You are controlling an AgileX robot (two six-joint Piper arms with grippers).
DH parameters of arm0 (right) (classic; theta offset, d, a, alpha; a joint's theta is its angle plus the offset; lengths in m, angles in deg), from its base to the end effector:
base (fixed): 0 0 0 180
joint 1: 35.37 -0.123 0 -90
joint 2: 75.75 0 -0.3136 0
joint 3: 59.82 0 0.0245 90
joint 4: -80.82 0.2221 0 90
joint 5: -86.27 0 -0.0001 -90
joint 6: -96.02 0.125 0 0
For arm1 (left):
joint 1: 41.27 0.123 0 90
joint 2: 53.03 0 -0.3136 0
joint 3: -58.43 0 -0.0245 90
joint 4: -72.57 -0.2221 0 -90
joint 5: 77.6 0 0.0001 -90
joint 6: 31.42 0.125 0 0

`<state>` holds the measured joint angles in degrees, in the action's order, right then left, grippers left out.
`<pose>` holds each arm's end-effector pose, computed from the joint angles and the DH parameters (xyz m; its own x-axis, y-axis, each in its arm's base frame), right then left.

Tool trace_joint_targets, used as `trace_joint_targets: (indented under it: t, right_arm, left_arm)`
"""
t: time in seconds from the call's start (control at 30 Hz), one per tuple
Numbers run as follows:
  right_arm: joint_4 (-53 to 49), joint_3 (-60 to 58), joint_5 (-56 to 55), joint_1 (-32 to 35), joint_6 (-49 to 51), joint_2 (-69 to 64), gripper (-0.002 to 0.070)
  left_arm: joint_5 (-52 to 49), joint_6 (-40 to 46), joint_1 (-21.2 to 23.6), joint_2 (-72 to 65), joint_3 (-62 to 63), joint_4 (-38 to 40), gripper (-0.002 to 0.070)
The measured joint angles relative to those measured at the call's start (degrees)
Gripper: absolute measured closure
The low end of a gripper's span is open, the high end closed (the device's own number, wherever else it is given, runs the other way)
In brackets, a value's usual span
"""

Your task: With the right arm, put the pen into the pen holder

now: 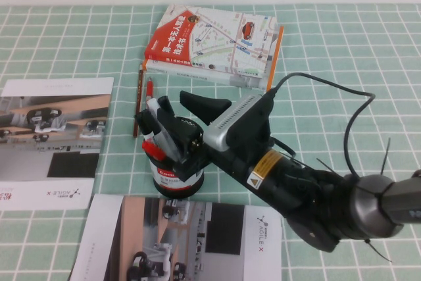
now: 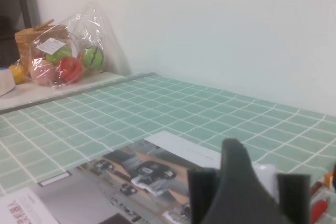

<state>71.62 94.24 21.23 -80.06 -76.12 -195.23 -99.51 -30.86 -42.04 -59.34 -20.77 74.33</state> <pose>0.2877 0.3101 0.2470 0.0601 0.1553 -0.9860 -0.8036 0.5935 0.0445 0.0270 -0.0018 0.1618 -0.2996 -0.0147 -0.9540 0.0188 0.9996 -0.0213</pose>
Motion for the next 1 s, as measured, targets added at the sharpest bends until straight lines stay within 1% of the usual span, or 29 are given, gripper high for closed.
trace_joint_targets:
  t: [0.13,0.2,0.27,0.4,0.47,0.57,0.67,1.0]
  right_arm:
    - [0.0,-2.1,0.0,0.0,0.0,2.9,0.0331]
    - [-0.4,-3.1,1.7,0.0,0.3,5.3,0.0351]
    - [-1.9,-4.0,7.5,0.0,2.0,8.6,0.0403]
    - [-8.5,-4.8,26.7,0.0,6.4,18.3,0.0608]
    - [-13.6,-4.8,37.1,0.0,9.8,23.5,0.0658]
    - [-20.7,-5.1,49.5,0.0,15.9,30.9,0.0683]
    - [-24.9,-7.2,57.3,0.0,19.5,38.4,0.0691]
    - [-24.7,-21.4,66.3,0.0,22.4,60.5,0.0694]
  left_arm:
    - [0.0,0.0,0.0,0.0,0.0,0.0,0.0679]
    - [0.0,0.0,0.0,0.0,0.0,0.0,0.0679]
    - [0.0,0.0,0.0,0.0,0.0,0.0,0.0679]
    - [0.0,0.0,0.0,0.0,0.0,0.0,0.0679]
    - [0.0,0.0,0.0,0.0,0.0,0.0,0.0679]
    - [0.0,0.0,0.0,0.0,0.0,0.0,0.0679]
    - [0.0,0.0,0.0,0.0,0.0,0.0,0.0679]
    - [0.0,0.0,0.0,0.0,0.0,0.0,0.0679]
